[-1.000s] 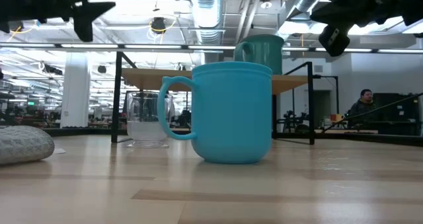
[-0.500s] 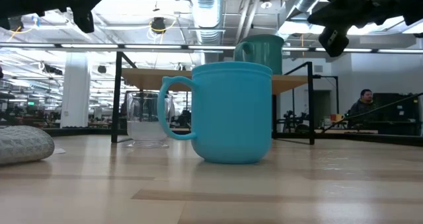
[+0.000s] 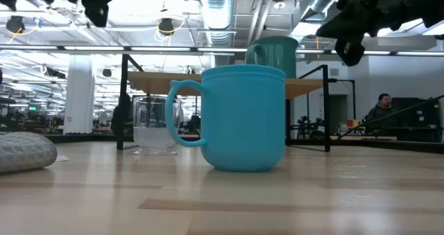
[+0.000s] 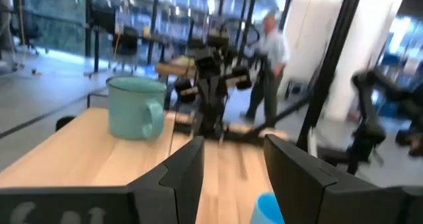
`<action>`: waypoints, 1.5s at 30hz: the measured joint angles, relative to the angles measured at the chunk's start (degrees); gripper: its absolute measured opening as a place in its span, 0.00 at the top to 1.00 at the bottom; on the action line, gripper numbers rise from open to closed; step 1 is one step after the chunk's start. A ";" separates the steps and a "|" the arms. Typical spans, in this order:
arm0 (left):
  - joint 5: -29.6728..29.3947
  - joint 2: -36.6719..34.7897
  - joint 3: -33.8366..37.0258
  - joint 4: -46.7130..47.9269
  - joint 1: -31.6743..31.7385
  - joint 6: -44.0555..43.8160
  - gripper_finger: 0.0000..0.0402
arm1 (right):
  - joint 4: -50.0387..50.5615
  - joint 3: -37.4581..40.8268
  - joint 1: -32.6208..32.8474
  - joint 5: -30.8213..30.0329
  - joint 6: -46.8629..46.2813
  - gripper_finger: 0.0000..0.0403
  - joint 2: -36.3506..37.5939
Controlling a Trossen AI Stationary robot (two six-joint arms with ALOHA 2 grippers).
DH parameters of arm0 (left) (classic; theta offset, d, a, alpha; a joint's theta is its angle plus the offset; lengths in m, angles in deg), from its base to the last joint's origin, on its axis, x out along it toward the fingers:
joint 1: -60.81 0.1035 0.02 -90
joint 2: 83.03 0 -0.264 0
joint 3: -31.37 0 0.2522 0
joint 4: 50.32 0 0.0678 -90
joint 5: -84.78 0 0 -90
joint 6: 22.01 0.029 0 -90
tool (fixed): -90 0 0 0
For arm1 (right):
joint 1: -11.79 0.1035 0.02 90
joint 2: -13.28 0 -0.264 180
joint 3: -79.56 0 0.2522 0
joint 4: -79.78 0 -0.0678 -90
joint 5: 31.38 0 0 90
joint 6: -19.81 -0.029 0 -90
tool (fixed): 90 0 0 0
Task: Stack small to large cups/mugs on shelf
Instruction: Put the blue mug on the shelf
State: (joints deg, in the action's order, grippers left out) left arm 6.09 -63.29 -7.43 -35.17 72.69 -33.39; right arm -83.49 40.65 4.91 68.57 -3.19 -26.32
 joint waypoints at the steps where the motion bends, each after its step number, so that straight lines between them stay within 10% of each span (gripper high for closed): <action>1: -0.04 1.66 -2.28 2.15 -0.32 1.15 0.63 | 0.04 0.00 0.00 -0.19 0.00 0.99 -0.65; 13: -1.42 21.42 -22.15 19.55 -6.59 14.49 0.65 | -1.76 0.02 -0.02 0.08 -0.52 0.99 -5.03; 45: -11.67 63.69 -42.79 18.60 -21.45 11.54 0.70 | 10.27 0.00 6.12 8.21 5.49 0.97 -4.22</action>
State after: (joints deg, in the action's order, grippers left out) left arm -5.58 0.39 -50.22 -16.57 51.24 -21.85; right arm -73.22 40.65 11.03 76.78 2.30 -30.53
